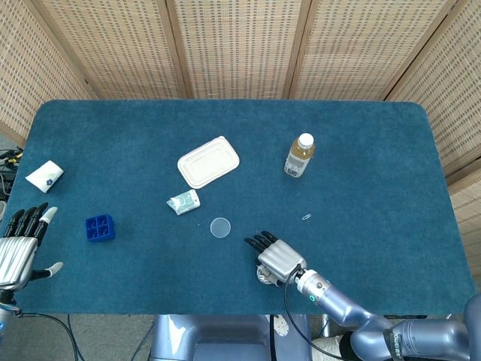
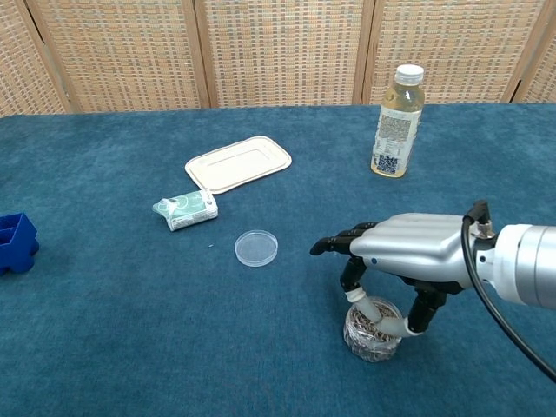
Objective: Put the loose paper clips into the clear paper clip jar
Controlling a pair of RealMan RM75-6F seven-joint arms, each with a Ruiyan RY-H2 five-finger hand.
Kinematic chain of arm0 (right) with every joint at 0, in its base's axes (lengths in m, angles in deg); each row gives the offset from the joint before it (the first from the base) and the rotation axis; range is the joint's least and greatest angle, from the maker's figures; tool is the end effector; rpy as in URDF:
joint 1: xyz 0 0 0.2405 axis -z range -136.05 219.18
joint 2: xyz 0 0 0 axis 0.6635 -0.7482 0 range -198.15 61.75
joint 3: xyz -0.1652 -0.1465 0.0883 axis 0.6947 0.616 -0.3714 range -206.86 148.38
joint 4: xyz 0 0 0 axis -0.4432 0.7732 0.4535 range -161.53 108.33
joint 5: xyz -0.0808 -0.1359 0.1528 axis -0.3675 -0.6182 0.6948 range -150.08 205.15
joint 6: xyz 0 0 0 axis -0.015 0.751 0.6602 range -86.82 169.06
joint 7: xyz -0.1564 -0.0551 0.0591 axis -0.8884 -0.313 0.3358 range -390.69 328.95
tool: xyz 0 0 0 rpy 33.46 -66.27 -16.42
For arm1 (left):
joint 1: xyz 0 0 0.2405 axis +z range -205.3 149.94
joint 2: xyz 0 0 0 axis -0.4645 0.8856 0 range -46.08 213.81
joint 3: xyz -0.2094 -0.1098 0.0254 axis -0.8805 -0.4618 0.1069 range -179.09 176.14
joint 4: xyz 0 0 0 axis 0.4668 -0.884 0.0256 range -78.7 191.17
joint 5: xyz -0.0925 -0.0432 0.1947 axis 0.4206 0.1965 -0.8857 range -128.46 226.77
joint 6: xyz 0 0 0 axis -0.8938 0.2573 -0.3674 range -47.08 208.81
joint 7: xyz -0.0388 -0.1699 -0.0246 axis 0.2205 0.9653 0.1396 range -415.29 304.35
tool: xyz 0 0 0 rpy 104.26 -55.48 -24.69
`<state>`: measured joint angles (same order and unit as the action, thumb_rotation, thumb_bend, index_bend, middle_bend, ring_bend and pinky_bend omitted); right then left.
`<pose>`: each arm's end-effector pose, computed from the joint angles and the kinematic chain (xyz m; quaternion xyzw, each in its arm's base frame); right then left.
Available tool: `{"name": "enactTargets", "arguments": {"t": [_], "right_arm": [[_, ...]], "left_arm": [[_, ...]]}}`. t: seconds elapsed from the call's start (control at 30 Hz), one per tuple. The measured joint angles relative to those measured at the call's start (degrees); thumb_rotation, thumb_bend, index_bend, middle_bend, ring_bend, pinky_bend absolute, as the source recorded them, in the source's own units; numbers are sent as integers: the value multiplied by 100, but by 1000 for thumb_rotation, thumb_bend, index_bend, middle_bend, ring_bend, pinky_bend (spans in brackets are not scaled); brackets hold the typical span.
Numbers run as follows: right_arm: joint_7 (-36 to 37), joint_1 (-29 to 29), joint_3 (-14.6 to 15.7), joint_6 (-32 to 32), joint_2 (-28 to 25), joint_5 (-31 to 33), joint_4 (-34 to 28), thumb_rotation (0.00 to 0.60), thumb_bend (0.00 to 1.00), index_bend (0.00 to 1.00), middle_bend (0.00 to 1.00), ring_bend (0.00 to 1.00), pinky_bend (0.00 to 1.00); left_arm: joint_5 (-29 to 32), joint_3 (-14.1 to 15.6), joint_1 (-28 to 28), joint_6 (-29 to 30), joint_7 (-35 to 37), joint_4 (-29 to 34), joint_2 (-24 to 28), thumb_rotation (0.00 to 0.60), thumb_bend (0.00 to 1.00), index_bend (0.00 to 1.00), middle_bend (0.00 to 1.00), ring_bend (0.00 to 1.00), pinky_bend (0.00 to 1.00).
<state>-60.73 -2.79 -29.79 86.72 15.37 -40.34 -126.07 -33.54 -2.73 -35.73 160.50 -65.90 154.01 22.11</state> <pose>-0.1059 -0.2711 -0.0768 0.8705 -0.3091 0.2702 0.2715 -0.2883 0.2198 0.1284 -0.6404 -0.3779 -0.3216 0.5862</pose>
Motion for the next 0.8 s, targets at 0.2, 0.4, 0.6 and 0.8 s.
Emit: {"name": "enactTargets", "arguments": {"t": [0.2, 0.4, 0.6, 0.8], "right_arm": [[69, -6, 27, 58, 22, -48, 21, 600, 293, 532, 20, 0, 0], [140, 3, 28, 137, -13, -86, 1, 600, 293, 531, 20, 0, 0], [261, 49, -14, 299, -213, -186, -176, 600, 293, 531, 20, 0, 0], [502, 318, -24, 916, -808, -666, -450, 600, 292, 469, 21, 0, 0]], "left_arm": [[4, 1, -1, -3, -18, -5, -8, 600, 0, 0, 0, 0, 0], [5, 2, -3, -7, -15, -7, -10, 600, 0, 0, 0, 0, 0], [-11, -2, -3, 6, 7, 2, -1, 600, 0, 0, 0, 0, 0], [-89, 4, 30, 106, 38, 15, 28, 600, 0, 0, 0, 0, 0]]}}
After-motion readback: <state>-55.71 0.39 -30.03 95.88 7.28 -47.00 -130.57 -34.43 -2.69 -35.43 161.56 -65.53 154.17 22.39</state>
